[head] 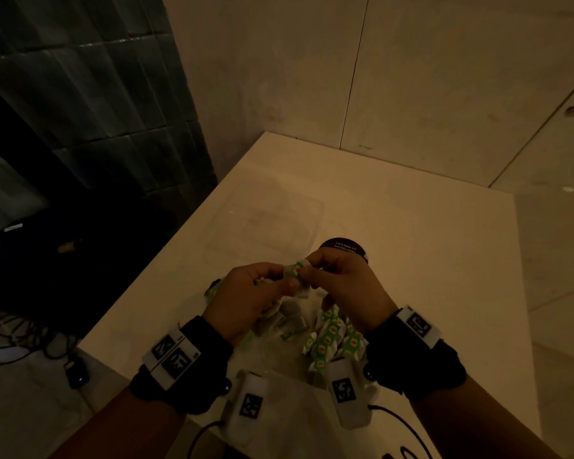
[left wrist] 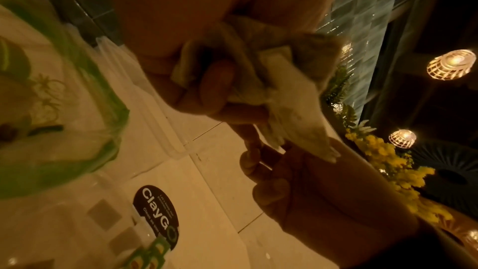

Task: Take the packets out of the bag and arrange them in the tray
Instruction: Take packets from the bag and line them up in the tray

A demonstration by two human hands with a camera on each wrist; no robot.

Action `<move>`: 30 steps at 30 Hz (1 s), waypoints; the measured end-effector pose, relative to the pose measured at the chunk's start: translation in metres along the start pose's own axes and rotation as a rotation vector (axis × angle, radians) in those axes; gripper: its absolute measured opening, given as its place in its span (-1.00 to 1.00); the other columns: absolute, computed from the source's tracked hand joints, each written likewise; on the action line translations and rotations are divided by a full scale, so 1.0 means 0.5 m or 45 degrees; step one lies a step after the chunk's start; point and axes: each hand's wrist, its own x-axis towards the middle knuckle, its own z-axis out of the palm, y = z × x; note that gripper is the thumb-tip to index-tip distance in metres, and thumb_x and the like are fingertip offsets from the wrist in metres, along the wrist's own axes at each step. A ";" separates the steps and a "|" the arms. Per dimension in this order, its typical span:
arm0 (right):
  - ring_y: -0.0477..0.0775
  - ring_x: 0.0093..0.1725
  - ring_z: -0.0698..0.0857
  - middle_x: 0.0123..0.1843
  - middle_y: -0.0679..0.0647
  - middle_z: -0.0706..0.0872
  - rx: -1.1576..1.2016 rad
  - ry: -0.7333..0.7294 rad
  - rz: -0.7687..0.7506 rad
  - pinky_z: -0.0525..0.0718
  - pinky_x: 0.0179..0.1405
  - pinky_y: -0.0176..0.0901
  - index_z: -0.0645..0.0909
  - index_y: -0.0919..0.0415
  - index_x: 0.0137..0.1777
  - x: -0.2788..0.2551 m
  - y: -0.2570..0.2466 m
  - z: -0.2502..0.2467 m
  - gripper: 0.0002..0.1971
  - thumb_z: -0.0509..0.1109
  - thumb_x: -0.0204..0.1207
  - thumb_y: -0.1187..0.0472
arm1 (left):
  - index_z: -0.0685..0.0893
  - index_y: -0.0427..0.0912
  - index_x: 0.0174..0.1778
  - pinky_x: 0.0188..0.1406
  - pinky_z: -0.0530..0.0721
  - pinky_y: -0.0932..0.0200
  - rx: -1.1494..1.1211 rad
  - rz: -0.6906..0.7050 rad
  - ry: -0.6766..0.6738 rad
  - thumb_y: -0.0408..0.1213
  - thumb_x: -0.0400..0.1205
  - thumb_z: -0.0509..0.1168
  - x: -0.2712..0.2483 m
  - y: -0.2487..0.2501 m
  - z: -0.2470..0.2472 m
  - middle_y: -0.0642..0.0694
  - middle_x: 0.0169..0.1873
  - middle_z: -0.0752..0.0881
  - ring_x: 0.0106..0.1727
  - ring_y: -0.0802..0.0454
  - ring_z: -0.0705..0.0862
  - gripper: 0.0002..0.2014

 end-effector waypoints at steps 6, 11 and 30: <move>-0.14 -0.18 0.68 -0.09 -0.13 0.72 -0.611 -0.079 -0.242 0.66 -0.17 -0.30 0.70 0.01 0.02 0.004 -0.011 -0.012 -0.88 0.42 0.51 0.18 | 0.79 -0.27 -0.21 -0.49 0.56 0.39 0.312 0.104 0.033 -0.29 0.51 0.46 0.000 -0.006 0.008 -0.08 -0.42 0.78 -0.49 0.18 0.66 -0.90; -0.30 -0.25 0.68 -0.21 -0.12 0.78 -0.704 -0.190 -0.211 0.60 -0.21 -0.50 0.78 0.10 -0.08 0.021 -0.026 -0.028 -0.90 0.44 0.50 0.24 | 0.72 -0.33 -0.30 -0.62 0.44 0.39 0.282 0.080 0.038 -0.35 0.46 0.50 0.000 -0.023 0.019 0.06 -0.67 0.61 -0.67 0.25 0.49 -0.87; 0.07 0.07 0.70 0.04 0.06 0.77 -1.289 -0.470 0.195 0.65 0.09 -0.12 0.76 0.15 0.02 0.156 0.110 -0.005 -0.85 0.40 0.51 0.25 | 0.69 0.00 0.24 -0.32 0.48 0.54 0.817 -0.040 -0.274 -0.25 0.60 0.33 -0.035 -0.110 -0.021 0.09 -0.07 0.72 -0.36 0.39 0.59 -0.72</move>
